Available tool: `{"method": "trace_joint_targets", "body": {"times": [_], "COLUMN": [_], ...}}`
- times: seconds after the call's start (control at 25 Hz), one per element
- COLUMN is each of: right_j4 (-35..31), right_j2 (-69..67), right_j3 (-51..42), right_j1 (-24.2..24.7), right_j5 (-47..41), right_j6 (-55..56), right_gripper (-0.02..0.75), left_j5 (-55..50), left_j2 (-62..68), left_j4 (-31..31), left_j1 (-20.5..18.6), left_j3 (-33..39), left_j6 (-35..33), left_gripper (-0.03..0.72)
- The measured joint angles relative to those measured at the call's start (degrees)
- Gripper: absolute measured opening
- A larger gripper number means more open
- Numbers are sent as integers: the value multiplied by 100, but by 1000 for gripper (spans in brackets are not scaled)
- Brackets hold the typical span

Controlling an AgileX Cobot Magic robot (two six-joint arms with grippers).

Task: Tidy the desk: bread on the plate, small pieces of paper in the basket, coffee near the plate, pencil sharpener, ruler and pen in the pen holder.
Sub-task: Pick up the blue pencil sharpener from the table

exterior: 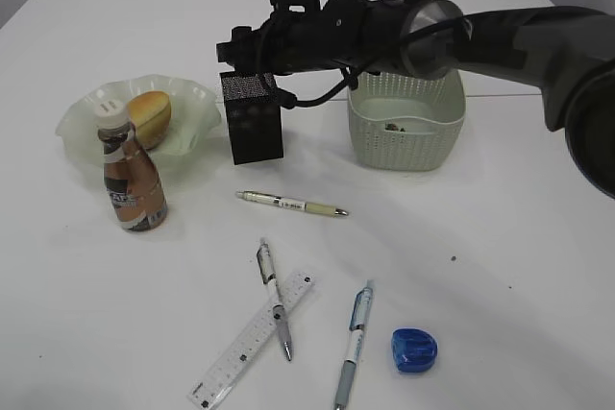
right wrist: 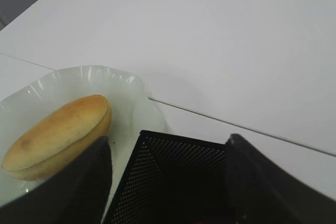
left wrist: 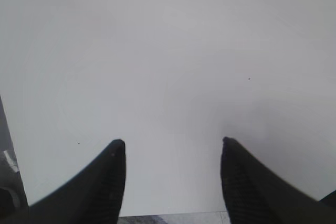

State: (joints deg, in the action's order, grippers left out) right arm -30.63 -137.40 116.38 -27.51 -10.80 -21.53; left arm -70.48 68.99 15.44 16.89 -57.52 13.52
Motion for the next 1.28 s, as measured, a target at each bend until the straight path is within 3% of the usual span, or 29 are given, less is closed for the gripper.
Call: {"method": "trace_joint_targets", "body": {"times": [0.44, 0.8, 1.28], "right_j4": [-124, 49, 1233], "right_j2": [36, 574, 1012], "right_j3": [0, 0, 0], "right_j1": [0, 12, 59], "right_j5": [-171, -1772, -3594], "right_j6": [-14, -14, -14], "right_gripper": [497, 497, 496], "left_j5": [0, 0, 0], "left_j2": [0, 0, 0], "left_j4": [9, 59, 70], "left_j1": [0, 0, 0], "left_j3": [0, 0, 0], "left_j6": [0, 0, 0], "left_gripper": [423, 423, 423]}}
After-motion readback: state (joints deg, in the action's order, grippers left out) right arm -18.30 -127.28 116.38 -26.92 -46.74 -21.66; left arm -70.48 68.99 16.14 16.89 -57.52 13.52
